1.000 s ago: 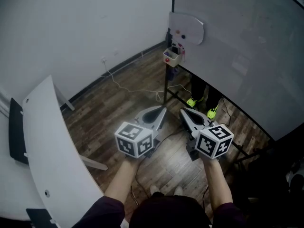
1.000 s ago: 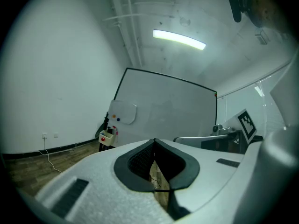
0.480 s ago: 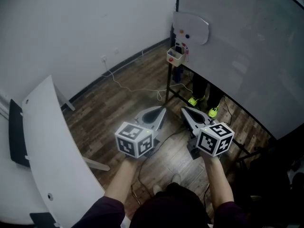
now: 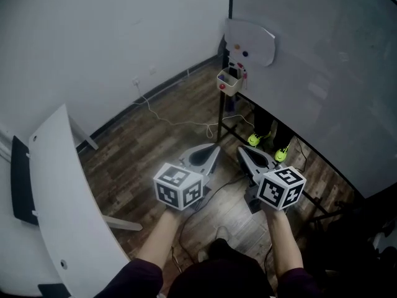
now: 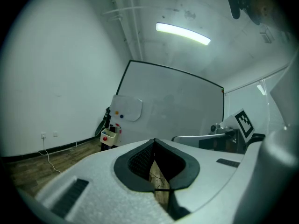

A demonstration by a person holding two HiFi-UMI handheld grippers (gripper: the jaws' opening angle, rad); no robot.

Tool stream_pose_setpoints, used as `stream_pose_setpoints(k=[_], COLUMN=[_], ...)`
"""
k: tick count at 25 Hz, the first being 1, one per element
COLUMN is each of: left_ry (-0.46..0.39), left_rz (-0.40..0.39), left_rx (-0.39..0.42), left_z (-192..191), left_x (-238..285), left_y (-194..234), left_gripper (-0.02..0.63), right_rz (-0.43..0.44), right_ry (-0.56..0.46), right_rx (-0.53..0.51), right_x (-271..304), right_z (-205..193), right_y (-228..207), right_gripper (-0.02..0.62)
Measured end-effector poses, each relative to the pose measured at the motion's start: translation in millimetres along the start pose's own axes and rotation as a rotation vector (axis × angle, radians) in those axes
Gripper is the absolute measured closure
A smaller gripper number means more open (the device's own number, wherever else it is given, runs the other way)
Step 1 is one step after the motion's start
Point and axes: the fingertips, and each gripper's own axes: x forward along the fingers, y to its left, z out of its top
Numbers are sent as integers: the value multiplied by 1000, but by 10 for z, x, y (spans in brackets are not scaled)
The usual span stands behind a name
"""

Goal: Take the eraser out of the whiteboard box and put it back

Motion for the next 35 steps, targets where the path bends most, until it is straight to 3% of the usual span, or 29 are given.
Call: stream_pose_setpoints(k=[13,35], left_ry=[21,64], left_rz=[24,18], left_rx=[5,21], left_z=[142,308], left_x=[977,1898], left_y=[304,1095], left_gripper=[601,601], right_rz=[12,-1], right_ry=[0,-6], right_rx=[26,67], right_x=[348,1204], right_z=[281,576], right_y=[-934,-1730], right_gripper=[592,592])
